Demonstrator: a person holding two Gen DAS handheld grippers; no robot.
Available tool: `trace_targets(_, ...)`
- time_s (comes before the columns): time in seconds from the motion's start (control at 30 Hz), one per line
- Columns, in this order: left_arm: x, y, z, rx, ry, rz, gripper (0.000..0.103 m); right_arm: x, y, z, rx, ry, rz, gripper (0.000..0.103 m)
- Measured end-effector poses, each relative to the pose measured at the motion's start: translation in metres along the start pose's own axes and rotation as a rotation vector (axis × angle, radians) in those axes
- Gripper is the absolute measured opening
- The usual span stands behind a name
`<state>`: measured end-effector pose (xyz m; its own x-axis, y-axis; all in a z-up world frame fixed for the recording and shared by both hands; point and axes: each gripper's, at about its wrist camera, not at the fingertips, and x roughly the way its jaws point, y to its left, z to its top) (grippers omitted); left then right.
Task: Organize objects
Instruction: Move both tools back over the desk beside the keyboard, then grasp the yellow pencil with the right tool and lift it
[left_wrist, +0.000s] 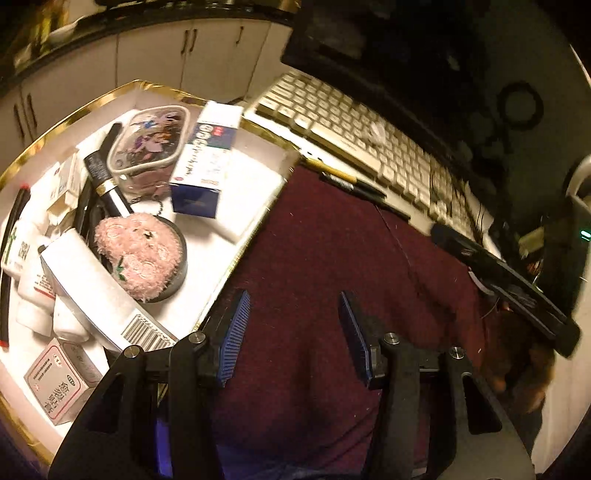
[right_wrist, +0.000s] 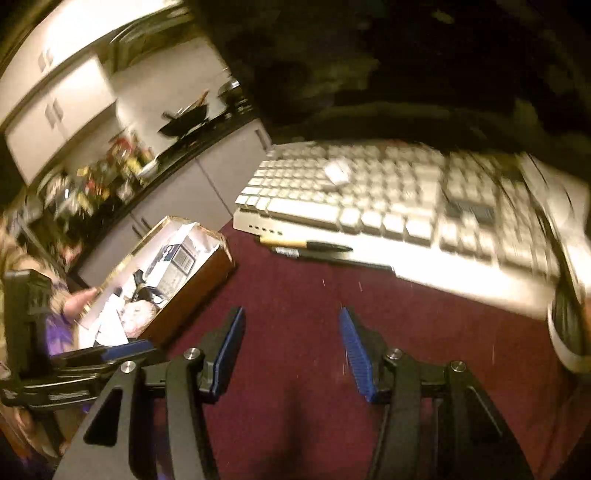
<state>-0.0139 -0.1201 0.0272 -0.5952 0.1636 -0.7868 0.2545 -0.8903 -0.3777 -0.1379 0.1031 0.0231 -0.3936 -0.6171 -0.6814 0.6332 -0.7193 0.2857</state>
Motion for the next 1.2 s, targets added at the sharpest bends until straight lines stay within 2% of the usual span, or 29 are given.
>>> trace_targets(0.27,-0.01,0.016,-0.001,-0.017,-0.032,-0.06,0.05,0.074,0.0,0.043,-0.147,0.138,0.02,0.053)
trace_targets(0.37,-0.011,0.017,-0.002,-0.01,-0.04,-0.082,0.05,0.086,0.014,0.053,-0.245,0.162,0.028,0.053)
trace_targets(0.47,-0.009,0.017,0.0,-0.002,-0.034,-0.083,0.05,0.101,0.026,0.055,-0.368,0.185,-0.01,0.053)
trace_targets(0.5,-0.009,0.018,0.001,-0.002,-0.036,-0.082,0.05,0.109,0.026,0.056,-0.383,0.2,-0.037,0.053)
trace_targets(0.67,-0.011,0.022,0.002,-0.011,-0.036,-0.098,0.05,0.124,0.016,0.064,-0.354,0.258,0.002,0.053)
trace_targets(0.8,-0.012,0.023,0.001,-0.013,-0.04,-0.104,0.05,0.121,0.006,0.062,-0.368,0.282,0.016,0.053)
trace_targets(0.97,-0.01,0.021,0.001,-0.031,-0.036,-0.126,0.05,0.109,-0.001,0.054,-0.358,0.298,0.091,0.054)
trace_targets(1.07,-0.012,0.017,-0.001,-0.021,-0.037,-0.127,0.05,0.1,0.009,0.047,-0.34,0.344,0.151,0.054)
trace_targets(1.2,-0.016,0.015,-0.002,-0.013,-0.045,-0.125,0.05,0.082,0.026,0.029,-0.387,0.346,0.136,0.054)
